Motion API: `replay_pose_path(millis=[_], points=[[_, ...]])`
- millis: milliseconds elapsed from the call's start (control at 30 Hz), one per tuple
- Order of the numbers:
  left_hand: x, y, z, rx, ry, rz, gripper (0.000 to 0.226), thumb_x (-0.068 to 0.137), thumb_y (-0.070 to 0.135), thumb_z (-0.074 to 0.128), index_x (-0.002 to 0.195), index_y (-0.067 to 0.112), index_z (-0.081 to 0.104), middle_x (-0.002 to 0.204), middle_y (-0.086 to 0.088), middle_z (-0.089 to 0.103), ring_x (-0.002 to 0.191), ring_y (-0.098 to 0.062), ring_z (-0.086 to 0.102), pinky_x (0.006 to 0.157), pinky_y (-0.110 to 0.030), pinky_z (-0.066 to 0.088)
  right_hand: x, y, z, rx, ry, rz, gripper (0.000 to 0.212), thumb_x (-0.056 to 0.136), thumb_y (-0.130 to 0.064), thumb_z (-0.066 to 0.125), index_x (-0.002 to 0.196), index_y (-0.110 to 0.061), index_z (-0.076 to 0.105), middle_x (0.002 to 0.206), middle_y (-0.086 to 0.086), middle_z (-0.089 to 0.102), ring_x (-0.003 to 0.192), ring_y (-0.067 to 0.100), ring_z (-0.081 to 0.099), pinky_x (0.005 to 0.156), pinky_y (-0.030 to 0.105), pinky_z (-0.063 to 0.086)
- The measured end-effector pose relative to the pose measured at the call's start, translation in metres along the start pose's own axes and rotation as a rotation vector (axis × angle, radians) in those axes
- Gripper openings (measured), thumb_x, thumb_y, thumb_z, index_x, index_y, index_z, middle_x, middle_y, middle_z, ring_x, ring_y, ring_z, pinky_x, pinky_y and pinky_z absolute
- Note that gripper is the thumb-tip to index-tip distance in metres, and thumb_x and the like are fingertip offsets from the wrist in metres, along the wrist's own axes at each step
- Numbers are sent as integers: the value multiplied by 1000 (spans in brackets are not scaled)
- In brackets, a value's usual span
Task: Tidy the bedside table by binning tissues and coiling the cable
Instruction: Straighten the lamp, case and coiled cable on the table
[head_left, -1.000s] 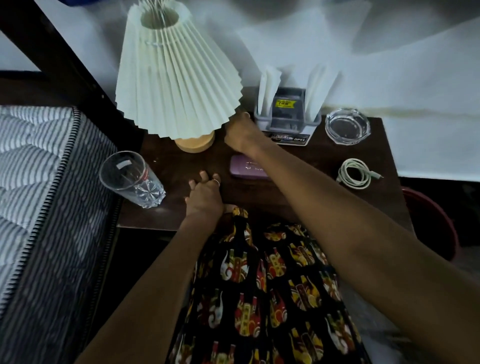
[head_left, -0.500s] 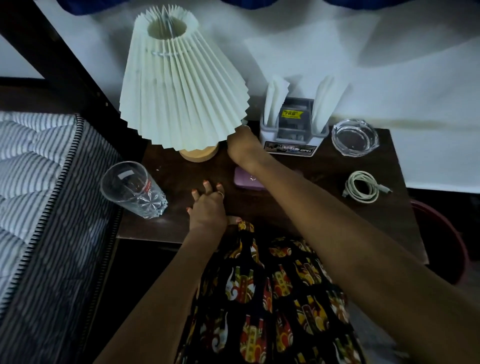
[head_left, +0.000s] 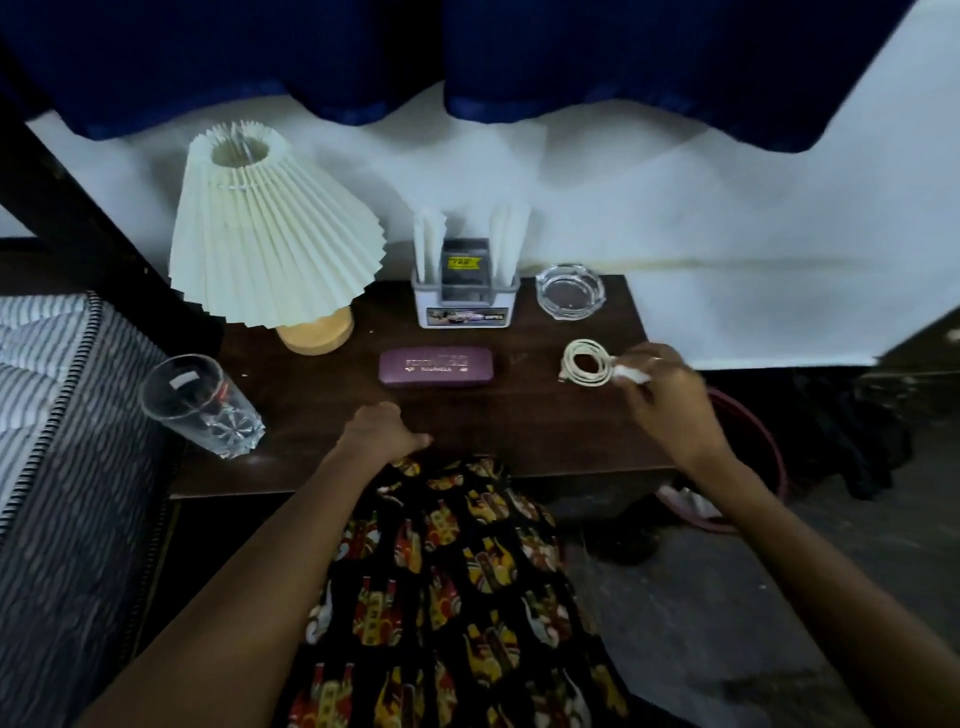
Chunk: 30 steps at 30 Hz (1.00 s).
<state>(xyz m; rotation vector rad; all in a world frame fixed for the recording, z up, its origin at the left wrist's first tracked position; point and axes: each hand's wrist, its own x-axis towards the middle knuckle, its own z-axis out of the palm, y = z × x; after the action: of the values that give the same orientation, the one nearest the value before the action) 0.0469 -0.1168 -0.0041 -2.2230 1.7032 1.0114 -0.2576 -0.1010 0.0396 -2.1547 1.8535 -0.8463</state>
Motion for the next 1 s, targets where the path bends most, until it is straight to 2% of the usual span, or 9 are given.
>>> replay_pose_path(millis=[100, 200, 300, 500, 600, 700, 800, 900, 1000], points=[[-4, 2, 7, 42, -18, 19, 73, 83, 51, 63, 140, 10, 43, 144, -16, 43, 131, -30, 44, 107, -33, 38, -20, 62, -33, -79, 16, 250, 12, 83, -1, 57, 78, 2, 67, 86, 22, 69, 90, 38, 63, 76, 33, 42], [-10, 4, 15, 81, 4, 44, 73, 87, 46, 61, 145, 10, 35, 149, -19, 34, 137, -30, 36, 112, -34, 33, -29, 106, -38, -63, -43, 483, 15, 85, -4, 57, 85, 6, 68, 92, 27, 69, 90, 39, 64, 79, 37, 47], [-13, 4, 19, 133, 17, 45, 75, 86, 44, 62, 147, 14, 30, 151, -22, 28, 134, -35, 40, 110, -38, 36, -39, 133, -25, -71, -192, 581, 19, 85, -6, 56, 88, 9, 68, 97, 28, 68, 96, 41, 63, 83, 42, 48], [-13, 1, 21, 221, 10, 37, 79, 88, 41, 61, 151, 21, 18, 159, -17, 12, 142, -34, 28, 114, -45, 32, -47, 161, -3, -118, -247, 719, 40, 85, -22, 64, 120, -3, 58, 121, 26, 60, 108, 40, 58, 91, 42, 46], [-14, -5, 20, 231, 8, 43, 76, 89, 40, 59, 151, 23, 18, 161, -11, 8, 144, -32, 24, 114, -45, 30, -40, 147, -7, -153, -158, 678, 39, 87, -22, 61, 121, -4, 57, 124, 25, 54, 107, 43, 57, 91, 47, 47], [-18, -16, 17, 213, 21, 42, 74, 89, 41, 59, 150, 22, 22, 161, -5, 10, 144, -29, 25, 114, -45, 30, -26, 113, -15, -117, 31, 580, 31, 89, -16, 56, 117, -2, 59, 125, 23, 52, 101, 43, 59, 89, 47, 48], [-24, -28, 13, 187, 31, 19, 72, 89, 42, 59, 149, 20, 26, 159, -6, 19, 143, -28, 27, 115, -42, 29, -7, 59, -13, 17, 157, 348, 21, 88, -9, 55, 107, -5, 64, 120, 17, 55, 90, 35, 64, 89, 39, 50], [-31, -42, 11, 144, 53, -6, 71, 87, 45, 59, 147, 18, 32, 152, -8, 35, 137, -26, 37, 112, -41, 35, 11, -7, 3, 82, 113, 93, 17, 85, -4, 58, 98, -7, 68, 108, 14, 60, 94, 29, 63, 92, 28, 41], [-41, -58, 7, 108, 66, -28, 66, 86, 47, 58, 143, 18, 39, 146, -8, 42, 133, -26, 42, 109, -41, 38, 22, -84, 30, 193, -62, -138, 18, 85, -6, 59, 100, -10, 68, 106, 10, 62, 97, 23, 62, 92, 26, 43]])
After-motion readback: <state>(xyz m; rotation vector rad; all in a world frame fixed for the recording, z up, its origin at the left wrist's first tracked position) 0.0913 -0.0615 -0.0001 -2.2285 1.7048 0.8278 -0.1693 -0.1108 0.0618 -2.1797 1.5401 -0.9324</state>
